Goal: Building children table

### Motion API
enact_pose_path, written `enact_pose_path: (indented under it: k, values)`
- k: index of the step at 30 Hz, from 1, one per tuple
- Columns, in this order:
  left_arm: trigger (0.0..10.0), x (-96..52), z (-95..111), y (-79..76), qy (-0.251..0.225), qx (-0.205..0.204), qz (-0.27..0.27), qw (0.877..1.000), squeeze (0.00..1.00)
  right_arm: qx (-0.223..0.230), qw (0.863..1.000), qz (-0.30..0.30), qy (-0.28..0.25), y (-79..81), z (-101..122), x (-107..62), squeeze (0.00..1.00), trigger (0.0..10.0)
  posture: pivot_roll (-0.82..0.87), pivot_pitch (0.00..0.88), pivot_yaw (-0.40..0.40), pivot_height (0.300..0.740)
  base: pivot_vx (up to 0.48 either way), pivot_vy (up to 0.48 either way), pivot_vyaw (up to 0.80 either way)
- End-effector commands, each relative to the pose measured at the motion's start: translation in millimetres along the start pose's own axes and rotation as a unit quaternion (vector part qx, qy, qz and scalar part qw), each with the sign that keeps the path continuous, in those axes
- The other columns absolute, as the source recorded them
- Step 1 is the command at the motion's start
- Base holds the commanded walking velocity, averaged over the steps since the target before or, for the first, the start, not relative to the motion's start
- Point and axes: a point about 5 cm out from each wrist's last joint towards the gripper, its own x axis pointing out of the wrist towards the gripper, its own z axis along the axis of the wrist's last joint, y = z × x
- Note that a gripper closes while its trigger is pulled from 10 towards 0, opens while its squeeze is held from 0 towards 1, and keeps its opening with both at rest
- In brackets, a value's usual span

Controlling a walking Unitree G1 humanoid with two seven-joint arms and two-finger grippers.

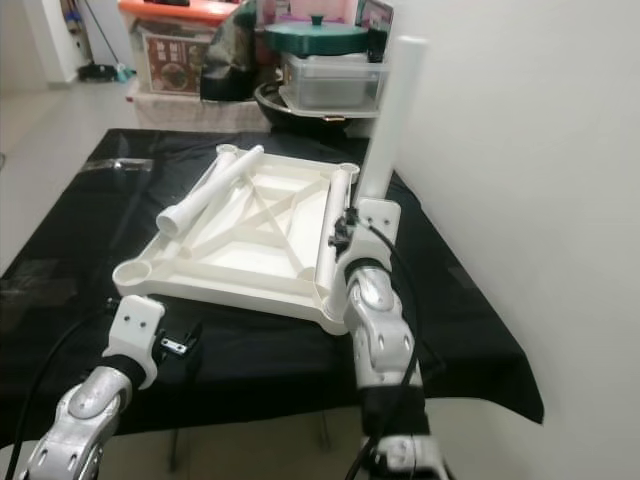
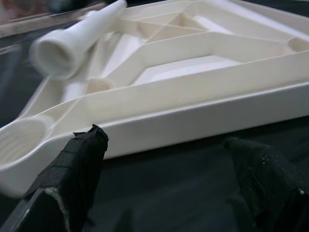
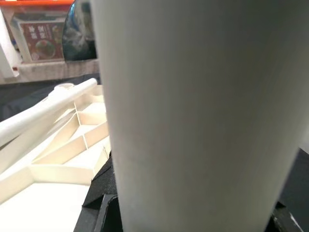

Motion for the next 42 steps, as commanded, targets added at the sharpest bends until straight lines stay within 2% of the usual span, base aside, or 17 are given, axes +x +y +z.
enact_pose_path:
  k: [1,2,3,4,5,9,10,11,21,22,23,24,25,30,31,35,42]
  values:
    - [10.0,0.1,-1.0,-2.1,0.002,0.004,-0.007,1.0,0.0,-0.012,0.997,-0.001,0.08,-3.0,-27.8,-4.3,0.0,3.1,0.12,0.0,-0.08,0.74,0.0,0.0,0.0]
    - [10.0,1.3,-0.8,-2.9,0.002,0.003,-0.008,1.0,0.0,-0.008,0.997,0.031,0.072,4.8,-23.2,-4.0,0.0,10.0,0.11,0.0,-0.071,0.74,0.0,0.0,0.0]
    - [10.0,3.3,0.3,-4.8,0.0,0.003,-0.012,1.0,0.0,-0.001,0.997,0.063,0.052,8.8,-16.2,-1.3,0.42,10.0,0.11,0.0,-0.072,0.74,0.0,0.0,0.0]
    - [10.0,3.3,0.3,-4.8,0.0,0.003,-0.012,1.0,0.0,-0.001,0.997,0.063,0.052,8.8,-16.2,-1.3,0.42,10.0,0.11,0.0,-0.072,0.74,0.0,0.0,0.0]
    - [10.0,5.3,1.8,-5.1,-0.002,0.004,-0.013,1.0,0.0,0.01,0.992,0.124,0.037,15.4,-7.8,4.2,1.0,10.0,0.12,0.0,-0.074,0.74,0.0,0.0,0.0]
    - [10.0,7.3,3.6,-3.1,-0.005,0.005,-0.011,1.0,0.0,0.034,0.976,0.212,0.02,26.4,6.5,10.9,1.0,10.0,0.12,0.0,-0.076,0.74,0.0,0.0,0.0]
    - [10.0,7.5,3.9,-1.1,-0.006,0.005,-0.008,1.0,0.0,0.04,0.96,0.276,0.007,33.0,15.7,10.4,0.15,10.0,0.12,0.0,-0.081,0.74,0.0,0.0,0.0]
    - [10.0,7.4,2.7,0.8,-0.005,0.004,-0.005,1.0,0.0,0.039,0.923,0.382,-0.015,40.7,26.4,5.1,0.0,10.0,0.11,0.0,-0.082,0.74,0.0,0.0,0.0]
    - [10.0,9.3,6.0,-7.5,-0.011,0.0,-0.009,1.0,0.0,-0.003,0.803,0.595,0.02,67.4,-4.6,-27.3,0.0,10.0,0.15,0.0,-0.099,0.74,0.0,0.0,0.0]
    - [10.0,7.3,4.2,-3.4,-0.009,0.002,-0.005,1.0,0.0,-0.007,0.796,0.604,0.037,76.1,-16.8,-26.7,0.0,6.6,0.15,0.0,-0.101,0.74,0.0,0.0,0.0]
    - [10.0,6.8,3.7,-2.3,-0.008,0.002,-0.004,1.0,0.0,-0.008,0.795,0.605,0.041,78.0,-19.3,-26.5,0.0,6.6,0.15,0.0,-0.101,0.74,0.0,0.0,0.0]
    - [10.0,6.4,3.1,-1.5,-0.007,0.003,-0.003,1.0,0.0,-0.008,0.794,0.607,0.044,79.2,-20.9,-25.7,0.0,2.3,0.15,0.0,-0.101,0.74,0.0,0.0,0.0]
    - [10.0,5.8,2.0,-0.5,-0.005,0.005,-0.002,1.0,0.0,-0.007,0.805,0.591,0.047,80.6,-22.0,-22.4,0.0,0.0,0.15,0.0,-0.101,0.74,0.0,0.0,0.0]
    - [10.0,4.7,0.5,0.9,-0.002,0.006,0.0,1.0,0.0,-0.009,0.849,0.524,0.067,77.5,-27.4,-10.5,0.0,0.0,0.15,0.0,-0.094,0.74,0.0,0.0,0.0]
    - [10.0,4.3,1.1,-0.6,-0.003,0.006,-0.002,1.0,0.0,-0.014,0.915,0.392,0.097,60.6,-35.9,8.8,0.0,0.0,0.14,0.0,-0.093,0.74,0.0,0.0,0.0]
    - [10.0,3.9,0.9,-2.2,-0.002,0.004,-0.005,1.0,0.0,-0.014,0.987,0.115,0.114,9.0,-49.0,28.8,0.0,0.0,0.13,0.0,-0.088,0.74,0.0,0.0,0.0]
    - [10.0,4.6,-0.7,-6.2,0.001,0.001,-0.012,1.0,0.0,-0.032,0.994,-0.02,0.103,-20.6,-57.1,12.8,0.0,0.0,0.1,0.0,-0.059,0.74,0.0,0.0,0.0]
